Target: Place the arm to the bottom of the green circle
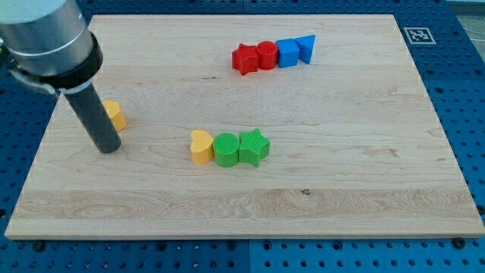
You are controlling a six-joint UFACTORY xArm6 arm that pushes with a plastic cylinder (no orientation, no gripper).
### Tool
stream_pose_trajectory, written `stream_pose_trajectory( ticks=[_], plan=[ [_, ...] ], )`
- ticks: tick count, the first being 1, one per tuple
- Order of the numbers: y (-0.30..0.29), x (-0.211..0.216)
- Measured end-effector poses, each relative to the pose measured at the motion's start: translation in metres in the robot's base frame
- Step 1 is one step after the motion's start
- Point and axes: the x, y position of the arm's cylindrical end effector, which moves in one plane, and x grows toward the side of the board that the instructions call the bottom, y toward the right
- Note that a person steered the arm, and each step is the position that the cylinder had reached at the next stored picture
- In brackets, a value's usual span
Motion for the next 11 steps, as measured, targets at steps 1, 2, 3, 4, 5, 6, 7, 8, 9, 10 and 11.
stream_pose_trajectory(
  ticks=[1, 2, 3, 4, 5, 6, 7, 8, 9, 10, 11],
  plan=[
    [-0.001, -0.018],
    [-0.004, -0.017],
    [0.0, 0.002],
    [0.024, 0.027],
    [0.059, 0.052],
    [0.101, 0.068],
    [0.114, 0.068],
    [0.126, 0.069],
    [0.145, 0.07],
    [0.168, 0.072],
    [0.176, 0.063]
  ],
)
